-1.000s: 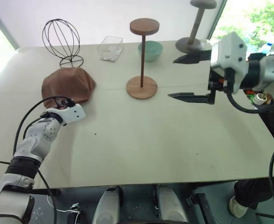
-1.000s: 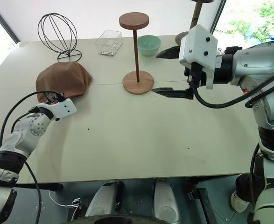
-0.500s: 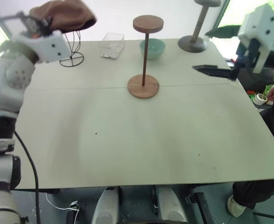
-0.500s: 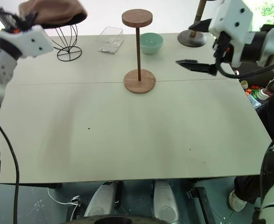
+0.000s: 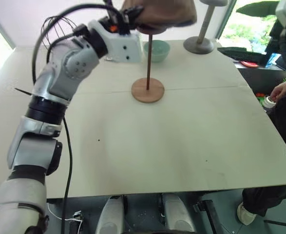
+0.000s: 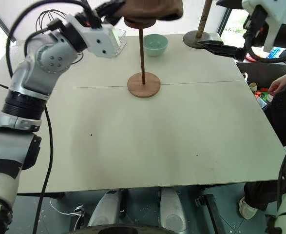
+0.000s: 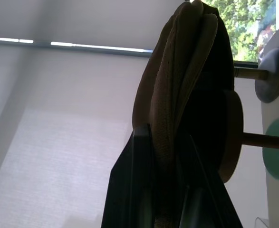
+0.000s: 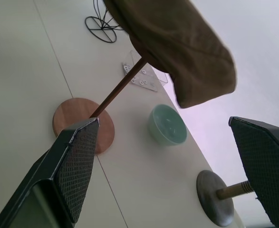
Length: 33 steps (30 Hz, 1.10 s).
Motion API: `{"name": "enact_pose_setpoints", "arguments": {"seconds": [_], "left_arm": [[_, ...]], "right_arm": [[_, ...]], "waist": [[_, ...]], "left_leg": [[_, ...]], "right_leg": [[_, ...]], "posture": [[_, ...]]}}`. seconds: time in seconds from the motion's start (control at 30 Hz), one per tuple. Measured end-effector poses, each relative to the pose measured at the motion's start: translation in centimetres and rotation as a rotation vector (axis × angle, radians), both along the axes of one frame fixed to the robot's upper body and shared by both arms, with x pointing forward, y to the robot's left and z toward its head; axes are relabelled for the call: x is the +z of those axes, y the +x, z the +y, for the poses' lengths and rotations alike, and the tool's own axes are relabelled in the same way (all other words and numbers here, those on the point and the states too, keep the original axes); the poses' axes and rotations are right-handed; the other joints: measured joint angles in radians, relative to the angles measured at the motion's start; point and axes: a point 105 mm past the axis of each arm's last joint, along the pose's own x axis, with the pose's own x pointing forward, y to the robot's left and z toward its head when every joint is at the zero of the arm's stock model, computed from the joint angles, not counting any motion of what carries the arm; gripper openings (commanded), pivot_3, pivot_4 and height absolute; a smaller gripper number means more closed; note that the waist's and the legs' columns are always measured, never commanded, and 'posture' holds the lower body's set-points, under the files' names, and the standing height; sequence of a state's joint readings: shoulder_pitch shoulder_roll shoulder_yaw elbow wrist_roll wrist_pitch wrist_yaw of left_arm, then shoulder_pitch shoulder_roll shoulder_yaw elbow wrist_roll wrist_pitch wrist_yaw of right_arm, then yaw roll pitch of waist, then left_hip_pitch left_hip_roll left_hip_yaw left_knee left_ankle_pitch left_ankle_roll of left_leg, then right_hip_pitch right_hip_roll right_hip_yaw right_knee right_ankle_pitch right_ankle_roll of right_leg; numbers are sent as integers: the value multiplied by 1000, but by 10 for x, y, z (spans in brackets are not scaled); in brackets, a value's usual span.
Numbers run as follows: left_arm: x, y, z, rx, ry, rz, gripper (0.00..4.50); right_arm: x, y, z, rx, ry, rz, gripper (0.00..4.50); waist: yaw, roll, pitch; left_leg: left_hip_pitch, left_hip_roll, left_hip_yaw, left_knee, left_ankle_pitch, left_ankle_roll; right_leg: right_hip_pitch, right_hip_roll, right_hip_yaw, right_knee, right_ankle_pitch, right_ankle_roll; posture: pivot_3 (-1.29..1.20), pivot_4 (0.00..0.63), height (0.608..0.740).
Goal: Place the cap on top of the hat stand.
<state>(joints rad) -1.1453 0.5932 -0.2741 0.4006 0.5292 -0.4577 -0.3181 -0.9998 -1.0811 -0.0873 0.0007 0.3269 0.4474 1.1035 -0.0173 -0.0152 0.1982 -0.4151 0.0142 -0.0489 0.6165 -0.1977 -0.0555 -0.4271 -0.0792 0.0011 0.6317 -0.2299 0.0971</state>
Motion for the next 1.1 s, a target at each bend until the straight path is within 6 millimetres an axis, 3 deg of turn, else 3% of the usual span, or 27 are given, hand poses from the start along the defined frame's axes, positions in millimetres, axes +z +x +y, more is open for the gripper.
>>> {"name": "enact_pose_setpoints", "arguments": {"seconds": [0.23,0.33,0.53,0.57,0.87,0.97,1.1], "left_arm": [[-27,4,-2,3,47,47,51],[-33,3,-6,-12,42,60,1244],[-36,2,-8,-19,36,70,4290],[-36,2,-6,-15,31,73,4458],[-26,-17,37,-2,-9,95,4458],[-41,-30,46,-21,42,165,4458],[-66,-47,61,-71,40,400,4458]], "right_arm": [[-4,-3,0,-14,10,11,4500],[-6,-3,1,-18,13,15,4500],[-6,-5,8,-1,24,11,4500],[-7,-5,10,6,28,10,4500],[-19,-2,17,33,48,49,4500],[-23,-1,21,46,38,54,4500],[-30,1,24,61,15,68,4500]], "waist": [[5,0,0],[5,0,0],[3,0,0],[2,0,0],[5,0,0],[4,0,0],[1,0,0]], "left_leg": [[0,0,0,0,0,0],[-1,0,0,1,0,0],[0,0,0,1,0,0],[0,0,0,1,0,0],[0,0,0,2,0,0],[0,0,0,2,0,0],[0,0,0,2,0,0]], "right_leg": [[0,0,0,0,0,0],[0,0,0,0,0,0],[0,0,0,0,0,0],[0,0,0,0,0,0],[0,0,0,1,0,0],[0,0,1,1,0,0],[0,0,1,1,0,0]], "posture": [[0,150,740],[0,150,740],[0,150,740],[0,150,740],[0,150,740],[0,150,740],[0,150,740]]}}
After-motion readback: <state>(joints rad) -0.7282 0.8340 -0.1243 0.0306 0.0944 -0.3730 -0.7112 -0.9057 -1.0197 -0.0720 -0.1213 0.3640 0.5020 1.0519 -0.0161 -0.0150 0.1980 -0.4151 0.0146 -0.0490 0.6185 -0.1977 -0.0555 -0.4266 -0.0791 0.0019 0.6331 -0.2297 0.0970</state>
